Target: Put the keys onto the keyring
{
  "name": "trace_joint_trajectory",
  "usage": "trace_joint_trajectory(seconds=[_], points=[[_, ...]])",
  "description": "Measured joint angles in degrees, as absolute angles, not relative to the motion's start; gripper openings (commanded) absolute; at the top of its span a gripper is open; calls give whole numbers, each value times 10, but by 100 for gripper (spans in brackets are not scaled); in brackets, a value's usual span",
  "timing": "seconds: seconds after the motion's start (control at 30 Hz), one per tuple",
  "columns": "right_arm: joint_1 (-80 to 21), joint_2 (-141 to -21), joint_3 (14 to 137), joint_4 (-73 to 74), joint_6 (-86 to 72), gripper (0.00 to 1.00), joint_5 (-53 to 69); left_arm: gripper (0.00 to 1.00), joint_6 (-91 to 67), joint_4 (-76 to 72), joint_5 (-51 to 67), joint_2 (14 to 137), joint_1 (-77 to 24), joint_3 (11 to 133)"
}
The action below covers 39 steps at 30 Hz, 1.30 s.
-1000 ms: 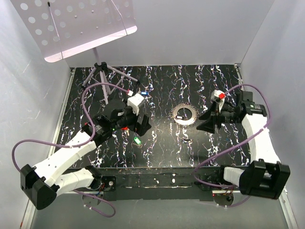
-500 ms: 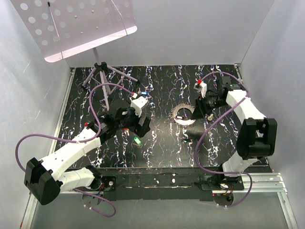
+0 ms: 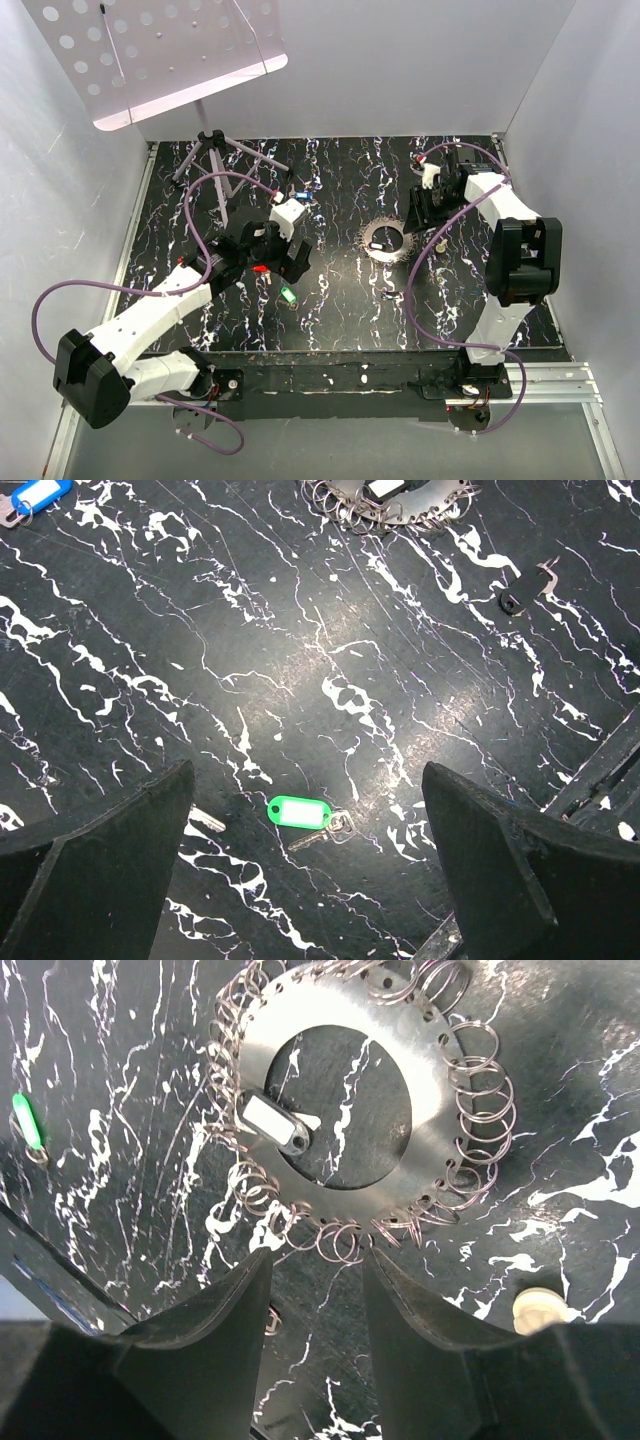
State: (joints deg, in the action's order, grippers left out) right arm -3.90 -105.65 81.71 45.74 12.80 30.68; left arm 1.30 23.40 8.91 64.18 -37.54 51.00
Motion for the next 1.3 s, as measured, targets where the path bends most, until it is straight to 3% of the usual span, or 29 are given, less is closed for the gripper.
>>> trace_joint_trajectory(seconds=[0.4, 0.83, 1.3], points=[[-23, -1124, 896, 417, 20, 46, 324, 98, 23, 236, 79, 642, -368, 510], [-19, -1143, 871, 357, -184, 46, 227, 98, 26, 236, 75, 645, -367, 510], [-8, -1175, 857, 321, -285, 46, 218, 98, 30, 240, 76, 655, -364, 510]])
